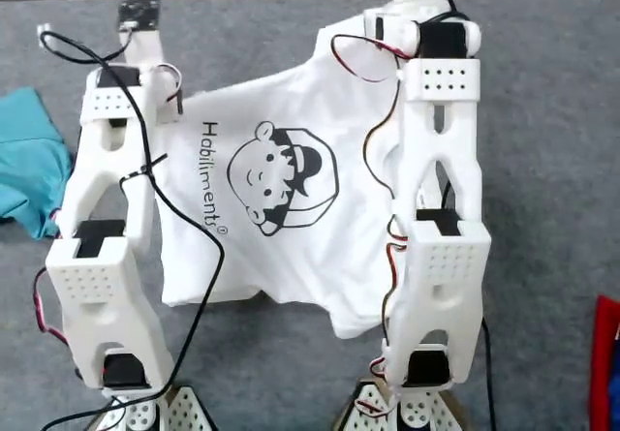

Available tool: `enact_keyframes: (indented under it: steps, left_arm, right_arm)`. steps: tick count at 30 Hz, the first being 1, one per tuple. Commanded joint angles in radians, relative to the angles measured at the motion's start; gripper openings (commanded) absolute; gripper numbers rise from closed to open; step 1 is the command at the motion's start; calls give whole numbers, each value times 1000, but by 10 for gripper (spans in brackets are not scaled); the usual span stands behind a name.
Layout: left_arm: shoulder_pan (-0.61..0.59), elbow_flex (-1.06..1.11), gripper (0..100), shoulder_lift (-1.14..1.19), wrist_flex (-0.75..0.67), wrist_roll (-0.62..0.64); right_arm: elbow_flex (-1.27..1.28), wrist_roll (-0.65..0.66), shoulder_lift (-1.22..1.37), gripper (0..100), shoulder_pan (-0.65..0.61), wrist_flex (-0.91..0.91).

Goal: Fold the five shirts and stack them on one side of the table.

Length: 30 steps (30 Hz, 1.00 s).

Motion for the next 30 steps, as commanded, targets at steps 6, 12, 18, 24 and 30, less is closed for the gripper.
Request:
enact_keyframes:
  steps: [6,12,18,24,30]
  left_arm:
    - [81,-321,19,-15,554,-100]
    - [86,-249,19,-73,577,-95]
    - [87,80,19,-349,569,-98]
    - [83,430,19,-673,448,-98]
    - [84,784,19,-951,344,-100]
  right_arm:
    - [-328,109,-13,5,-47,451]
    - [-274,106,-113,5,-36,448]
    - [113,103,-404,5,-45,445]
    - [510,107,-656,5,-39,410]
    - [843,107,-871,5,-38,351]
